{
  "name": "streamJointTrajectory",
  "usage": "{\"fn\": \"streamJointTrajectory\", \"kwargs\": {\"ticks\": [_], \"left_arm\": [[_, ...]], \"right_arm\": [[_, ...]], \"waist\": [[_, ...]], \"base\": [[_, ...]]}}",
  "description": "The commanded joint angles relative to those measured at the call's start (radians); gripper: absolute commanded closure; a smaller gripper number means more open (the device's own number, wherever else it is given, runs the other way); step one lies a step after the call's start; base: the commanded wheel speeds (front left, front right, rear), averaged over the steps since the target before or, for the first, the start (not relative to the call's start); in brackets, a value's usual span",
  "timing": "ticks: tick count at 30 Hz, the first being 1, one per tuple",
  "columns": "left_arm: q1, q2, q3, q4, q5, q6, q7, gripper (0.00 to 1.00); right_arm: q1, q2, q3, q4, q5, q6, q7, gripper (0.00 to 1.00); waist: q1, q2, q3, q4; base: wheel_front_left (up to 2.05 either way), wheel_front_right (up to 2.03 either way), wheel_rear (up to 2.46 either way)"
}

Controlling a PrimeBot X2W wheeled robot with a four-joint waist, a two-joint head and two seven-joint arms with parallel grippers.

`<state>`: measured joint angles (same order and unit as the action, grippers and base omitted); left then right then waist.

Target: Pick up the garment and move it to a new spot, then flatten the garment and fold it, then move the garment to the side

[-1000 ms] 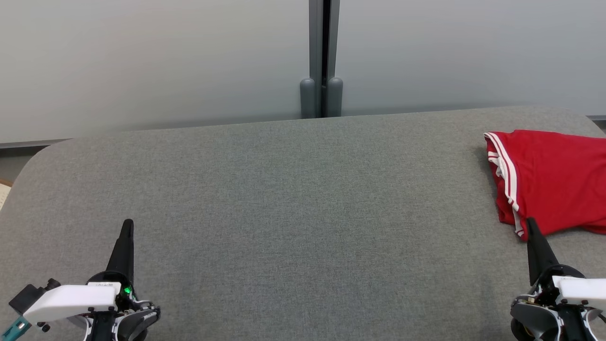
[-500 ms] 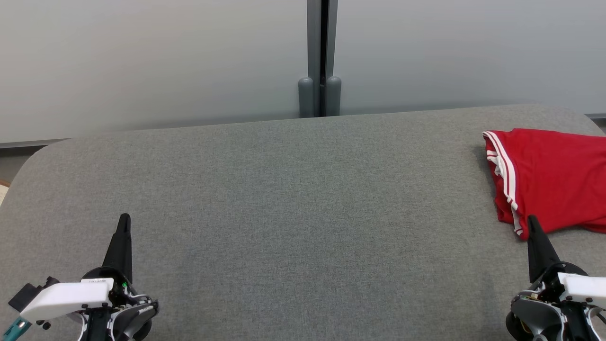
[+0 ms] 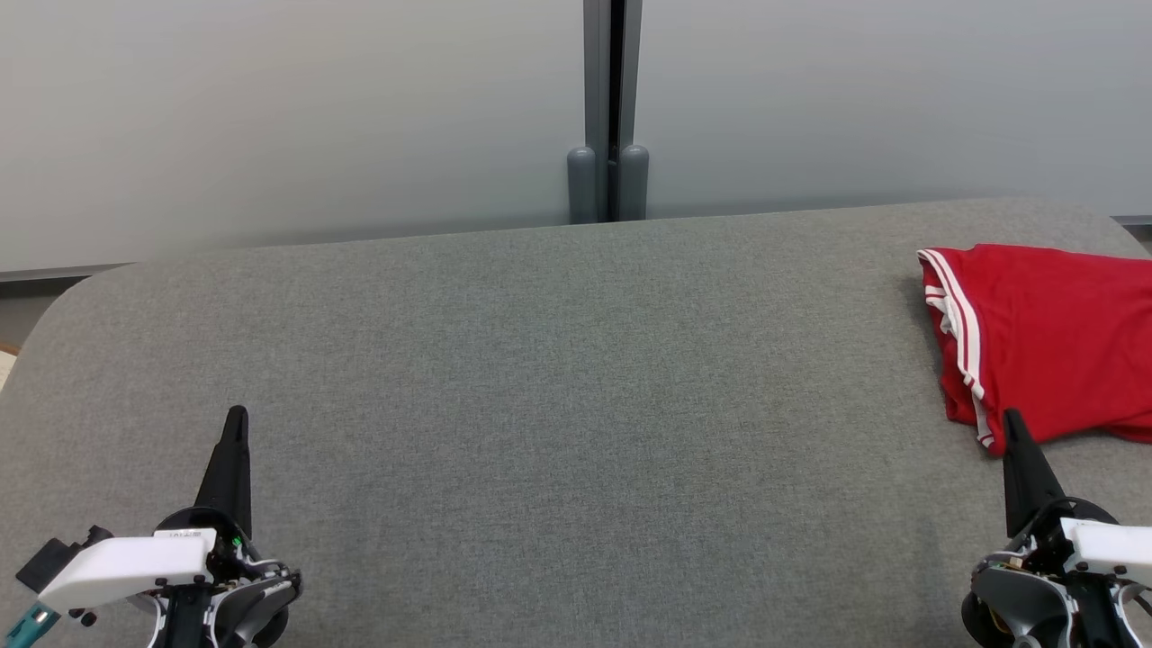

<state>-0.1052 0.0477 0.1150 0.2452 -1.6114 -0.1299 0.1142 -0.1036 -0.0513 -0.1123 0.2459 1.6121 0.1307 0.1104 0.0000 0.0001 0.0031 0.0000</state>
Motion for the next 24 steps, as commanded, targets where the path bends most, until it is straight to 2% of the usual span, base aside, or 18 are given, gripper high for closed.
{"fn": "streamJointTrajectory", "kwargs": {"ticks": [1,24], "left_arm": [[-0.008,0.002,0.004,0.001,-0.002,-0.004,0.004,1.0],[-0.008,0.002,0.003,0.001,-0.002,-0.004,0.003,1.0]], "right_arm": [[-0.011,-0.001,-0.001,0.001,0.004,0.0,0.004,1.0],[-0.011,0.0,-0.002,0.001,0.003,0.0,0.005,1.0]], "waist": [[0.0,-0.0001,0.0,0.0],[0.0,-0.0001,0.0,0.0]], "base": [[0.0,0.0,0.0],[0.0,0.0,0.0]]}}
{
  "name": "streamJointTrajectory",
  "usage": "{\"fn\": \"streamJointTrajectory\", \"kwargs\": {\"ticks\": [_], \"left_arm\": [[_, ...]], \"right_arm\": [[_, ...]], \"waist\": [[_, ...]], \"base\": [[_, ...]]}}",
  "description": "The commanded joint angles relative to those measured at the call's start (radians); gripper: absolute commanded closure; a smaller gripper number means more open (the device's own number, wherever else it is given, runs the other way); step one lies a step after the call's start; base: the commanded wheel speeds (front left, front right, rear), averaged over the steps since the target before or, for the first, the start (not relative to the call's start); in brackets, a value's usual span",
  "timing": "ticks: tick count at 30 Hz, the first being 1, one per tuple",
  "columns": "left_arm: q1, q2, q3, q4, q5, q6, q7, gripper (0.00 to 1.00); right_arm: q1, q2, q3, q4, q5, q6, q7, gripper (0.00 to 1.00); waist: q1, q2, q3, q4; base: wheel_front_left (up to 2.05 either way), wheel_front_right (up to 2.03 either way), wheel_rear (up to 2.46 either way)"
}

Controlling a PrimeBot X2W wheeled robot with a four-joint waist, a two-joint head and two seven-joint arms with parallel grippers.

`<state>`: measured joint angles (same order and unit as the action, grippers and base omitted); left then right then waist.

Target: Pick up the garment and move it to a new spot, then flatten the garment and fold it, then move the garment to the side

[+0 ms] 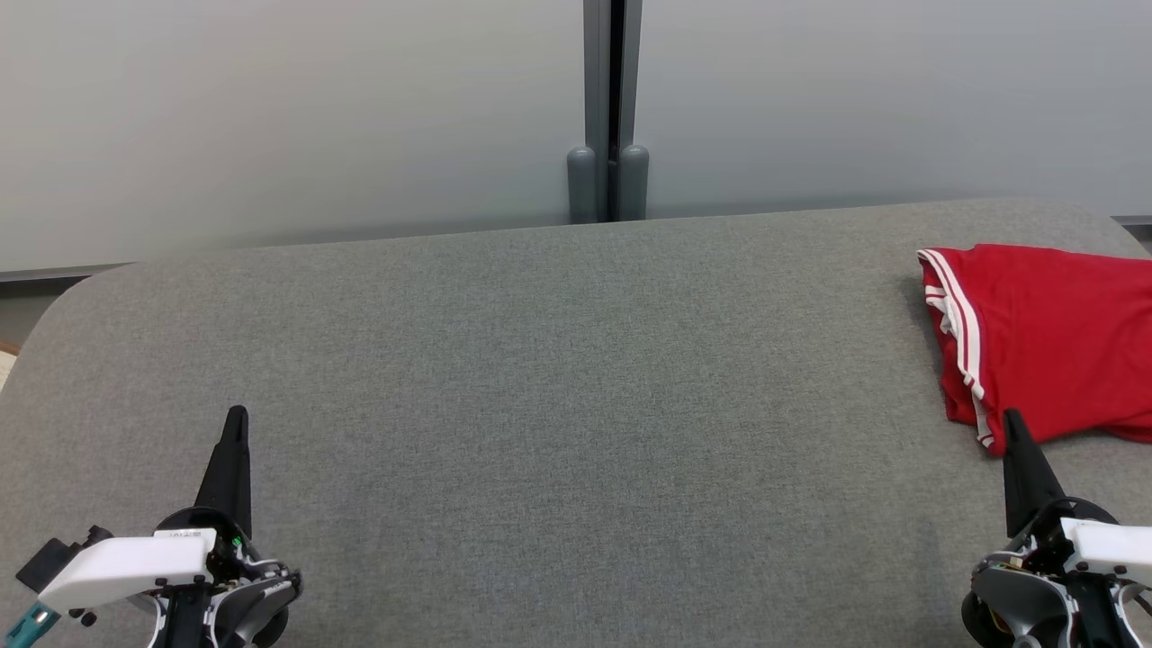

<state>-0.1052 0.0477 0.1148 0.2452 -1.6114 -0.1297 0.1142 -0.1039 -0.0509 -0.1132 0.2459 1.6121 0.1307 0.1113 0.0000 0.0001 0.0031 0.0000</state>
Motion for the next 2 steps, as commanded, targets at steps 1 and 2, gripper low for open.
{"fn": "streamJointTrajectory", "kwargs": {"ticks": [1,2], "left_arm": [[-0.008,0.002,0.003,0.001,-0.002,-0.004,0.003,1.0],[-0.008,0.002,0.003,0.001,-0.002,-0.004,0.003,1.0]], "right_arm": [[-0.011,-0.001,-0.001,0.001,0.002,0.0,0.004,1.0],[-0.011,-0.001,-0.001,0.001,0.002,0.0,0.004,1.0]], "waist": [[0.0,-0.0001,0.0,0.0],[0.0,-0.0001,0.0,0.0]], "base": [[0.0,0.0,0.0],[0.0,0.0,0.0]]}}
